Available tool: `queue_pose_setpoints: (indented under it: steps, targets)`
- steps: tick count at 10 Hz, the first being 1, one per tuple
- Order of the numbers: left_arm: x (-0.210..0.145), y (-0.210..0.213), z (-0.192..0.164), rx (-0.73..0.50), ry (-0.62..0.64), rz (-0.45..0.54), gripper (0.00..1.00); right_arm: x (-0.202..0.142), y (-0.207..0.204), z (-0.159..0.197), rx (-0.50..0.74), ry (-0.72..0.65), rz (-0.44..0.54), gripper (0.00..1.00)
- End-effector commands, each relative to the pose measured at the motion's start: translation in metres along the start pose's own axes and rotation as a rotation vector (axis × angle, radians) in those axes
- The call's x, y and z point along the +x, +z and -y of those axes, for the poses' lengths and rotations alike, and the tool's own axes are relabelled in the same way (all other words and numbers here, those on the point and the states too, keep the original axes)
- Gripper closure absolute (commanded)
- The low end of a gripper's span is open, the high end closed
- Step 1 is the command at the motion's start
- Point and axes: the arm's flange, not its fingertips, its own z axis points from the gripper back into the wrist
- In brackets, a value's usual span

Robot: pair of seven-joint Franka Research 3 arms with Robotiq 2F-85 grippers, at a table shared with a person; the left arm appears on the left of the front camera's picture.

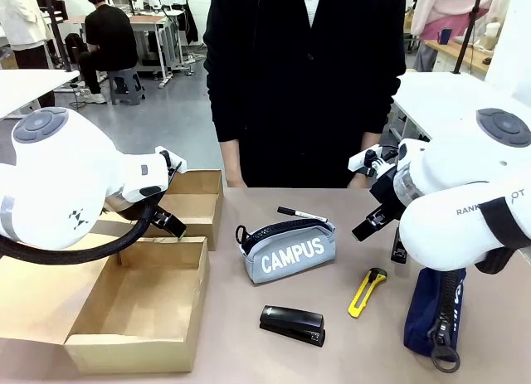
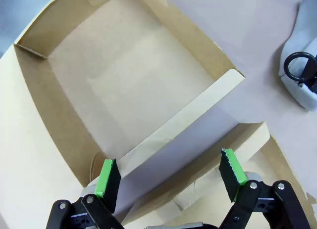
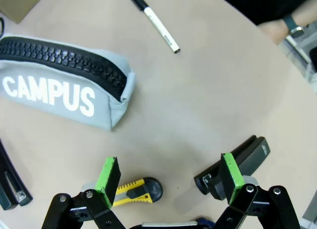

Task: Place items inside the box.
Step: Pick up a Pencil pouch or Stapler and place it inside the Mailer Box closest to the robot.

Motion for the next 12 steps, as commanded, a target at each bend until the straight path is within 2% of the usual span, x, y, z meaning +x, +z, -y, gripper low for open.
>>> queue_pose_setpoints:
  steps: [1,2,3,5,6,7,9,11,12]
  targets:
    - [0.010,0.042,0.001,-0.101,0.017,0.070,0.00,0.012,0.033,0.003,-0.030,-0.064,-0.006,0.00]
    - [0.025,0.105,0.004,-0.161,0.171,0.067,0.00,0.023,0.085,0.008,-0.060,-0.215,-0.003,0.00]
    - [0.027,0.160,0.005,-0.193,0.278,0.138,0.00,0.025,0.134,0.013,-0.060,-0.361,-0.013,0.00]
    - [0.004,0.232,-0.013,-0.261,0.366,0.214,0.00,-0.009,0.216,0.028,0.129,-0.552,0.043,0.00]
    - [-0.019,0.257,-0.037,-0.358,0.451,0.231,0.00,-0.047,0.255,0.046,0.251,-0.667,0.119,0.00]
    - [-0.045,0.276,-0.063,-0.460,0.539,0.247,0.00,-0.086,0.287,0.068,0.302,-0.802,0.211,0.00]
    - [-0.112,0.299,-0.122,-0.542,0.772,0.392,0.00,-0.165,0.324,0.117,0.356,-1.050,0.408,0.00]
    - [-0.186,0.294,-0.165,-0.586,1.053,0.580,0.00,-0.228,0.324,0.158,0.426,-1.226,0.518,0.00]
    - [-0.211,0.281,-0.172,-0.592,1.172,0.623,0.00,-0.247,0.315,0.173,0.447,-1.291,0.526,0.00]
